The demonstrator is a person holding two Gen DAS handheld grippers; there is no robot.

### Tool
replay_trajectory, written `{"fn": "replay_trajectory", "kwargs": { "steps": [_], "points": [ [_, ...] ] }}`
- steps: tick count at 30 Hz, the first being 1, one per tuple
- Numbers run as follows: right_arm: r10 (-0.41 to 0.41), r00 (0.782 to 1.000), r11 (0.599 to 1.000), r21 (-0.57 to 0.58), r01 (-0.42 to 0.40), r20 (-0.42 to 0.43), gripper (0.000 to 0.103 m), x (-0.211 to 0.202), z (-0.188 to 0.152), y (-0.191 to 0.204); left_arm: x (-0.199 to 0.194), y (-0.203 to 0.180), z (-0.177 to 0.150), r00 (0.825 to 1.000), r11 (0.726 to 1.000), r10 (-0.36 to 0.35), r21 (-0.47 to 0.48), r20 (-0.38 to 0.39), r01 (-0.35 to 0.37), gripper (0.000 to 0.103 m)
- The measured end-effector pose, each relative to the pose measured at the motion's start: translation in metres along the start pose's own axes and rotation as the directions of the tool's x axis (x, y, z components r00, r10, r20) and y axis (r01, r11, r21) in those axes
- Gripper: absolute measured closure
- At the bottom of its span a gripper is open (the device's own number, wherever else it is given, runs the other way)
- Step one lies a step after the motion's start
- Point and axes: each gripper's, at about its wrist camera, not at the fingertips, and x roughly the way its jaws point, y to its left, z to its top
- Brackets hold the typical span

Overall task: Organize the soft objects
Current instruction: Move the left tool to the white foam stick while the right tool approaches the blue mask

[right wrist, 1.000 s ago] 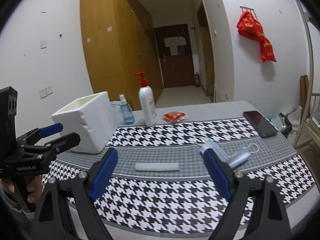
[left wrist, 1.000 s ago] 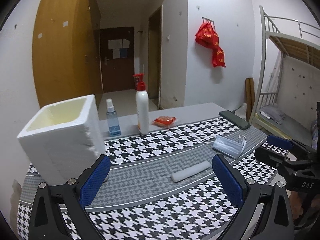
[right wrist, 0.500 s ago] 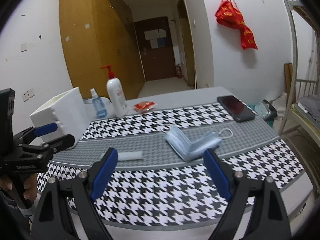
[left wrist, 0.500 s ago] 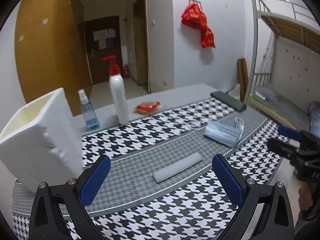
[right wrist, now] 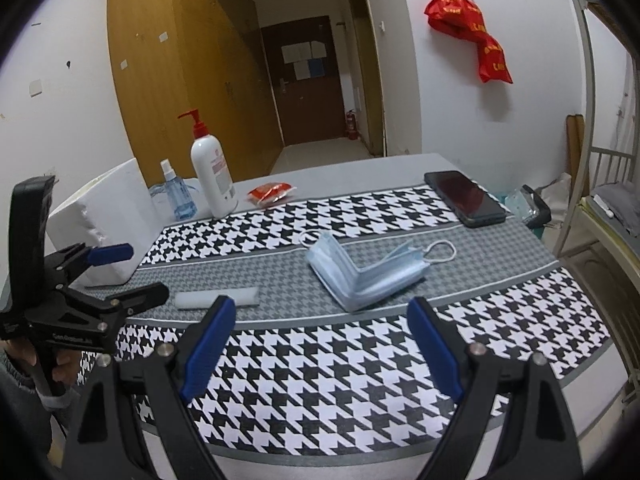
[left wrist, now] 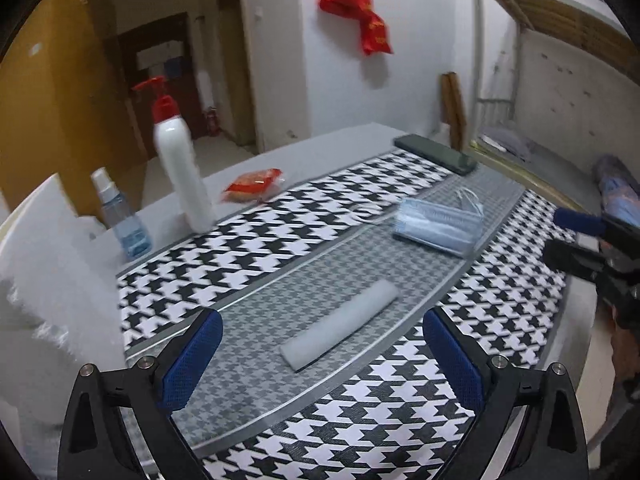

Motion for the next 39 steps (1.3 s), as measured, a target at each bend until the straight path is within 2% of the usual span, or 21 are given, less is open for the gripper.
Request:
{"fn": "replay_trajectory", "kwargs": {
  "steps": [4,8,11,15,17,21,24,26,27,32,35,39],
  "points": [
    [0.009,1.0,1.0,0.008,-0.009,-0.011,0.013,0.006,0.002,0.0,0.011,0.002,0.001,0.997,0.997,-0.073,0.032,-0.036,0.074,0.003],
    [0.011,0.999,1.0,-0.002,-0.011,-0.033,0.013,0.013,0.001,0.002,0.027,0.005,0.001,0.992,0.993,-0.097,0.061,-0.084,0.102,0.014],
    [0.017,0.999,1.0,0.009,-0.017,-0.038,0.013,0.018,0.001,0.003,0.037,0.009,0.001,0.985,0.988,-0.133,0.061,-0.114,0.14,0.014],
    [0.036,0.998,0.999,0.004,-0.036,-0.042,0.013,0.021,0.001,0.007,0.048,0.009,-0.002,0.982,0.987,-0.117,0.091,-0.148,0.132,0.017],
    [0.041,0.998,0.999,0.002,-0.041,-0.042,0.013,0.022,0.002,0.008,0.053,0.009,-0.002,0.981,0.987,-0.115,0.095,-0.157,0.131,0.024],
    [0.048,0.998,0.999,0.012,-0.048,-0.042,0.013,0.025,0.004,0.008,0.065,0.012,-0.004,0.975,0.985,-0.116,0.102,-0.187,0.137,0.03],
    [0.051,0.998,0.999,0.012,-0.05,-0.043,0.013,0.026,0.004,0.006,0.07,0.015,-0.004,0.972,0.985,-0.118,0.098,-0.201,0.14,0.036],
    [0.048,0.998,0.999,0.017,-0.048,-0.045,0.013,0.027,0.004,0.004,0.073,0.017,-0.003,0.97,0.986,-0.12,0.092,-0.21,0.142,0.044],
    [0.049,0.998,0.999,0.021,-0.048,-0.047,0.013,0.028,0.004,0.004,0.076,0.019,-0.003,0.968,0.985,-0.127,0.088,-0.217,0.149,0.044],
    [0.064,0.996,0.998,0.021,-0.063,-0.054,0.013,0.031,0.004,0.006,0.077,0.022,-0.004,0.965,0.982,-0.15,0.08,-0.215,0.171,0.046],
    [0.067,0.996,0.998,0.02,-0.066,-0.057,0.013,0.033,0.005,0.007,0.075,0.02,-0.004,0.961,0.978,-0.163,0.088,-0.222,0.187,0.059],
    [0.06,0.997,0.998,0.025,-0.059,-0.053,0.013,0.034,0.008,0.009,0.073,0.018,-0.005,0.963,0.979,-0.162,0.084,-0.214,0.184,0.064]
  ]
}}
